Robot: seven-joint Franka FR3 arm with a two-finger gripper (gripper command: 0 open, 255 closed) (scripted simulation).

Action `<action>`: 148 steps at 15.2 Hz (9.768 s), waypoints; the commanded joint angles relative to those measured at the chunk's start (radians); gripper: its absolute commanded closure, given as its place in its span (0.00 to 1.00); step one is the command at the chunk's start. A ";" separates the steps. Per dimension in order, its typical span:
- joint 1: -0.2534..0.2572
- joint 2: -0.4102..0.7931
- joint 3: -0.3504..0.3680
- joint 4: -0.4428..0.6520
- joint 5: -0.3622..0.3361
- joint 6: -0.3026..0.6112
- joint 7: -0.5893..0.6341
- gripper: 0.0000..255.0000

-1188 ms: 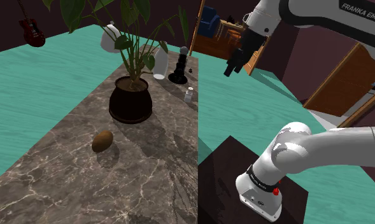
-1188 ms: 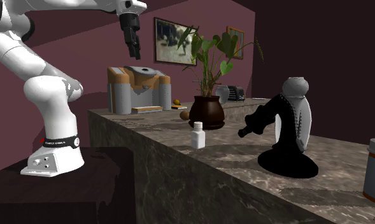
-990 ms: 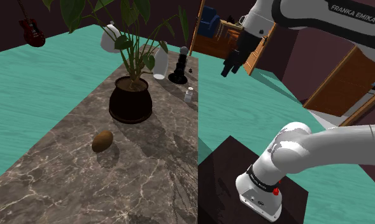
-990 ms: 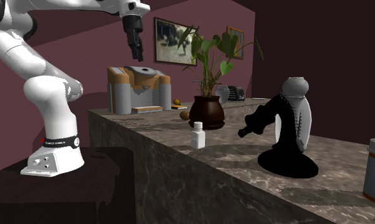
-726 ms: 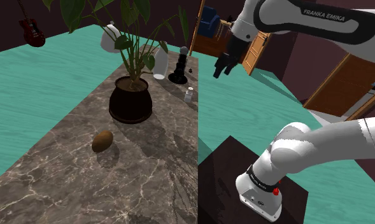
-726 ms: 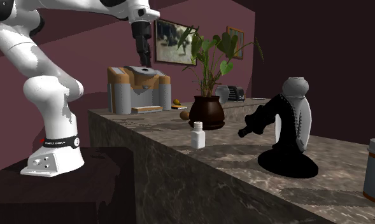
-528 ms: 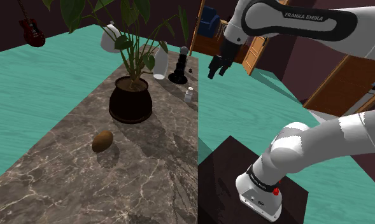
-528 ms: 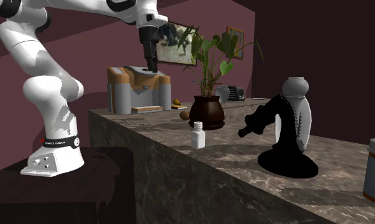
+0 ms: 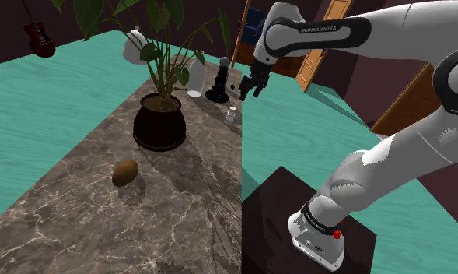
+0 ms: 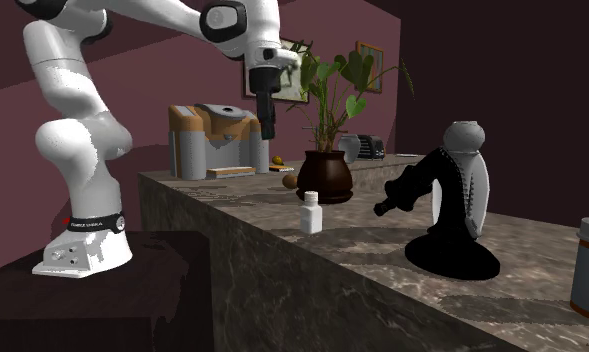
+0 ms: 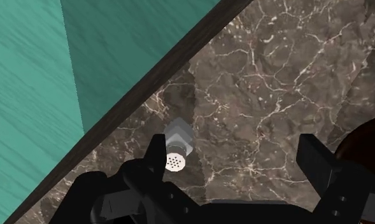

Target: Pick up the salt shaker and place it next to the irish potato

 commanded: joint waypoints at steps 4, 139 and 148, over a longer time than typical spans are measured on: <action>-0.015 0.193 -0.025 0.100 0.001 0.072 -0.019 0.00; 0.533 0.663 0.481 0.538 -0.157 0.033 1.109 1.00; 0.534 0.679 0.477 0.514 -0.166 0.072 1.115 1.00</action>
